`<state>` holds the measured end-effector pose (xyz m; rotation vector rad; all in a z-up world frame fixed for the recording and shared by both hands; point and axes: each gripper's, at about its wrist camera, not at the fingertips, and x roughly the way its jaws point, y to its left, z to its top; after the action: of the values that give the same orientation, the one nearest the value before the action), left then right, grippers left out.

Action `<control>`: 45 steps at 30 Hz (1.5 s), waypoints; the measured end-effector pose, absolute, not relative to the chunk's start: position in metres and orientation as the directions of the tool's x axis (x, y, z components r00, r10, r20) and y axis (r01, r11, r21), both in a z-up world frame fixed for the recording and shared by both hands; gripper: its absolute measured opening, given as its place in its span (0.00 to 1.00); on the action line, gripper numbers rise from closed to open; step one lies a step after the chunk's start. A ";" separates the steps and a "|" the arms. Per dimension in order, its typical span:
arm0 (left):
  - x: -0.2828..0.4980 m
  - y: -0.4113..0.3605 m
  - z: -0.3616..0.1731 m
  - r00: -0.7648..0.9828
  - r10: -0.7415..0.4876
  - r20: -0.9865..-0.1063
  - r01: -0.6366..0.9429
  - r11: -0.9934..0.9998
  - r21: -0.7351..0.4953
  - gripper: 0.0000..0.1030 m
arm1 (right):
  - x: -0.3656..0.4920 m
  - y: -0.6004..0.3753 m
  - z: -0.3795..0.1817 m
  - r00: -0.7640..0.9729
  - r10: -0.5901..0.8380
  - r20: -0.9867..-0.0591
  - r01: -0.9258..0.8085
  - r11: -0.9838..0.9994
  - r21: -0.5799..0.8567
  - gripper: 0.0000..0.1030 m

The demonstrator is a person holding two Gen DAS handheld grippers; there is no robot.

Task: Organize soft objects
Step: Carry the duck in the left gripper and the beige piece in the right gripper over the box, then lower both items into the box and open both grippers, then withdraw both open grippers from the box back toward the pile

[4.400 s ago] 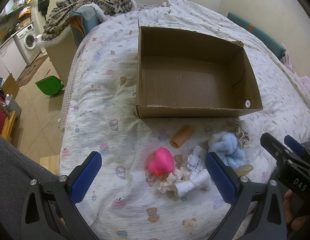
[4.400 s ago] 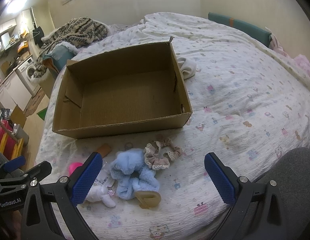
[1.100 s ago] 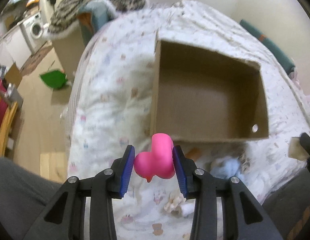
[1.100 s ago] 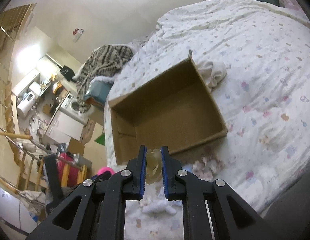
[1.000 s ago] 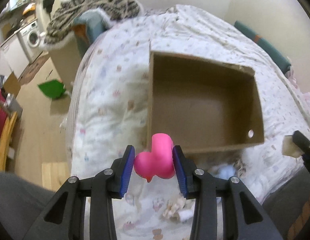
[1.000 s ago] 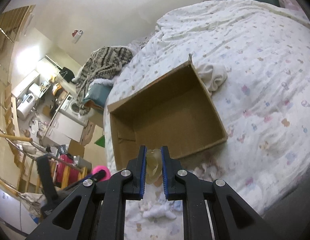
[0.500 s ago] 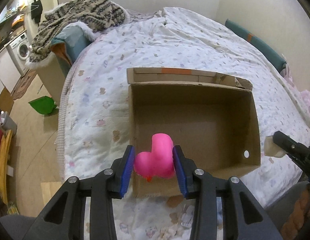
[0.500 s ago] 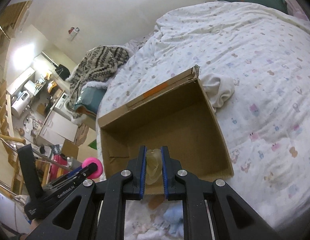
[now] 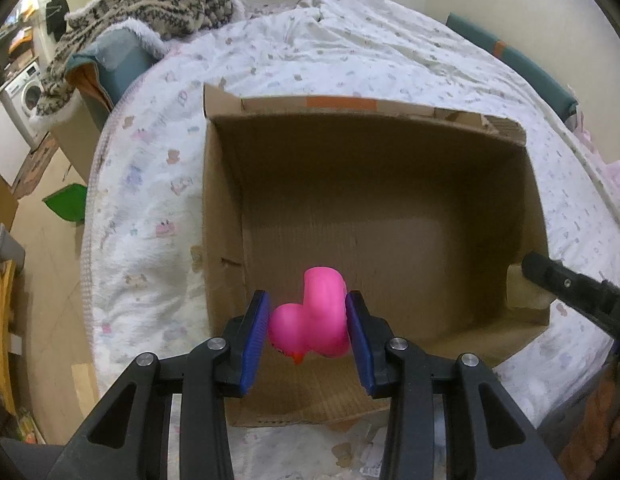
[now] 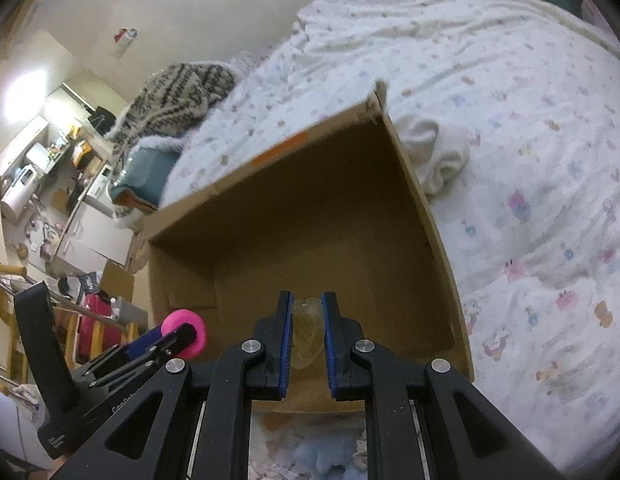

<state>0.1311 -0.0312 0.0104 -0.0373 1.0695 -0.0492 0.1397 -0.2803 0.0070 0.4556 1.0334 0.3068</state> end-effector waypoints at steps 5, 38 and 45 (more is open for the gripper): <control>0.128 -0.038 0.002 0.468 -0.065 -0.881 0.034 0.998 -0.056 0.35 | 0.140 -0.275 -0.004 0.455 0.417 -0.787 -0.024 0.889 0.457 0.16; 0.126 -0.049 -0.008 0.452 -0.062 -0.890 0.061 0.997 -0.038 0.35 | 0.140 -0.258 -0.022 0.406 0.368 -0.837 -0.039 0.922 0.386 0.33; 0.121 -0.047 0.000 0.471 -0.079 -0.878 0.067 0.996 -0.053 0.46 | 0.138 -0.258 -0.010 0.463 0.370 -0.806 -0.051 0.919 0.392 0.69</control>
<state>0.1213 -0.0468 -0.0005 -0.0121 1.0762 -0.0891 0.1381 -0.2580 -0.0098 0.3345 1.0626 0.2647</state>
